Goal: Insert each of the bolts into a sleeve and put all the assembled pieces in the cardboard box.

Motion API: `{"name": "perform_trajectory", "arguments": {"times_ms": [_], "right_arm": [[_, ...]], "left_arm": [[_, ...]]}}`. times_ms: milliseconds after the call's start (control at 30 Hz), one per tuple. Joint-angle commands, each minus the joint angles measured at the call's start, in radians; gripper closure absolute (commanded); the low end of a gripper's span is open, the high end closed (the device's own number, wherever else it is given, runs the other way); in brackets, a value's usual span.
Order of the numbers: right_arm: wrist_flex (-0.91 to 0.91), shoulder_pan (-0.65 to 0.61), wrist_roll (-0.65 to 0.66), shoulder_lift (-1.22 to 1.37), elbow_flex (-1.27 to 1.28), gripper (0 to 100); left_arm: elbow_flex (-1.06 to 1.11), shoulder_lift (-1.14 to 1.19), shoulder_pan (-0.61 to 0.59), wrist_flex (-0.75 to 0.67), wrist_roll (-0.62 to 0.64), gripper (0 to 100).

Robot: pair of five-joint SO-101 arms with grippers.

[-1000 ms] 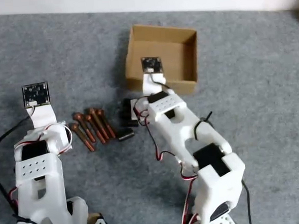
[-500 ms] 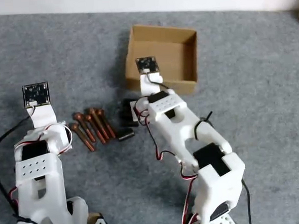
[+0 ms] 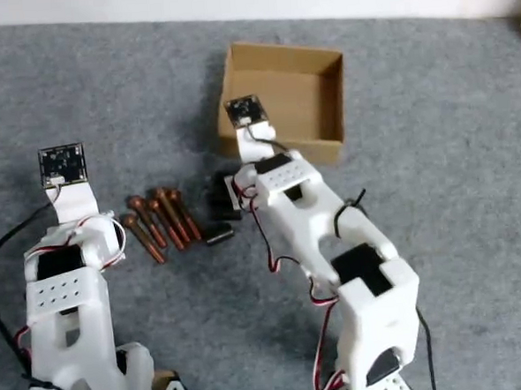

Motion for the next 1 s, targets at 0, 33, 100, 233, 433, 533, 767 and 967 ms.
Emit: {"name": "perform_trajectory", "arguments": {"times_ms": [0, 33, 100, 233, 433, 533, 767, 967], "right_arm": [[0.005, 0.013, 0.020, 0.001, -0.050, 88.2], [0.005, 0.015, 0.020, 0.002, -0.048, 90.9], [0.005, 0.021, 0.020, 0.002, -0.048, 99.8], [0.010, 0.027, 0.020, -0.001, -0.047, 99.5], [0.202, 0.028, 0.018, -0.019, -0.058, 99.4], [0.214, 0.028, 0.018, -0.114, -0.050, 99.4], [0.231, 0.042, 0.018, -0.453, 0.110, 99.4], [0.228, 0.045, 0.026, -0.704, 0.278, 99.4]], "left_arm": [[-0.008, 0.001, -0.008, -0.015, 0.002, 99], [-0.008, 0.001, -0.008, -0.015, 0.002, 99], [-0.008, 0.001, -0.008, -0.015, 0.002, 99], [-0.008, 0.001, -0.007, -0.018, 0.002, 99], [-0.012, 0.002, -0.004, -0.052, 0.002, 99], [-0.061, 0.004, -0.005, -0.055, 0.002, 98], [-0.283, 0.246, 0.033, 0.034, 0.008, 88], [-0.332, 0.476, 0.047, 0.035, 0.006, 91]]}}
